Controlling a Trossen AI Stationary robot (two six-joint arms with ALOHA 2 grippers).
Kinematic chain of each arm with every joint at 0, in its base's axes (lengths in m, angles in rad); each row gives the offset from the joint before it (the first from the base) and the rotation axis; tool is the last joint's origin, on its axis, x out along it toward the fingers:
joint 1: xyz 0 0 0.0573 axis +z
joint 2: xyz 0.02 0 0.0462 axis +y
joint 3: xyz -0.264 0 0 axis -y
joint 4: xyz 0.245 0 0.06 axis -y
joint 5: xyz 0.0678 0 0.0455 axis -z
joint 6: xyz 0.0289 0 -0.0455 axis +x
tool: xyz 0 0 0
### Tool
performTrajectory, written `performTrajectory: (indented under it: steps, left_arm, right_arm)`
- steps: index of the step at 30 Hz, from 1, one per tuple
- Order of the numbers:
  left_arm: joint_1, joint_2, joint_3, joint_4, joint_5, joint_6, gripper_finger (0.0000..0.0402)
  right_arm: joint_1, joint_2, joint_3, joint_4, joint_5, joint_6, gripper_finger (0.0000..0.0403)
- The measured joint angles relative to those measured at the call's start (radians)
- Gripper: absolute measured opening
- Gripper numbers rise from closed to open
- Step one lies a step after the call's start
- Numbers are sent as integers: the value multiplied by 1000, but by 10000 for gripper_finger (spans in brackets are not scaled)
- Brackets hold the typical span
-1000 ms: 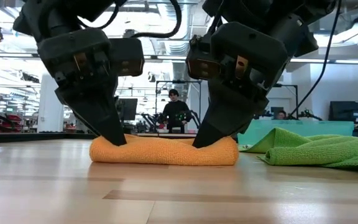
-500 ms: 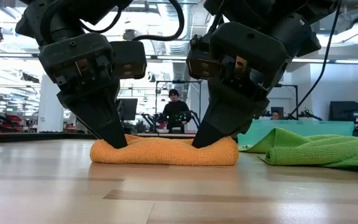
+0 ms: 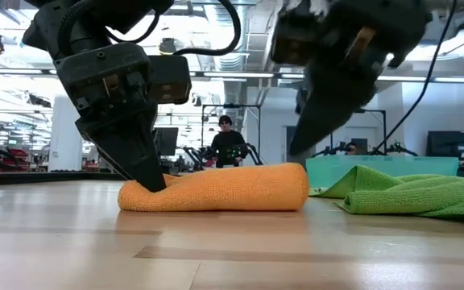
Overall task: Roll microfiber towels into tight, uniform cylinder then place into a basket
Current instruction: Roll the orange towel
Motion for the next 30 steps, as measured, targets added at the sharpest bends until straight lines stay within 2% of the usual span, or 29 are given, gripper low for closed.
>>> performTrajectory:
  steps: [2, 5, 11, 14, 19, 22, 30]
  left_arm:
    - [1, 0, -1, 1, -1, -3, 105]
    - [2, 0, -1, 4, -2, -12, 105]
    - [2, 0, -2, 6, -3, -13, 105]
    - [2, 0, -2, 9, -3, -13, 105]
    - [2, 1, -2, 15, -3, -18, 105]
    - [3, 1, -2, 15, -3, -18, 105]
    - [3, 1, -2, 15, 2, -18, 105]
  right_arm:
    - [13, -44, 0, -41, 6, -34, 63]
    - [70, -110, -24, -8, 53, -98, 63]
    - [209, -152, -113, 158, 341, -227, 63]
    - [226, -122, -119, 183, 420, -282, 63]
    - [207, -31, -118, 295, 422, -418, 68]
    - [191, 19, -103, 311, 421, -427, 81]
    - [184, 102, -54, 313, 392, -427, 148]
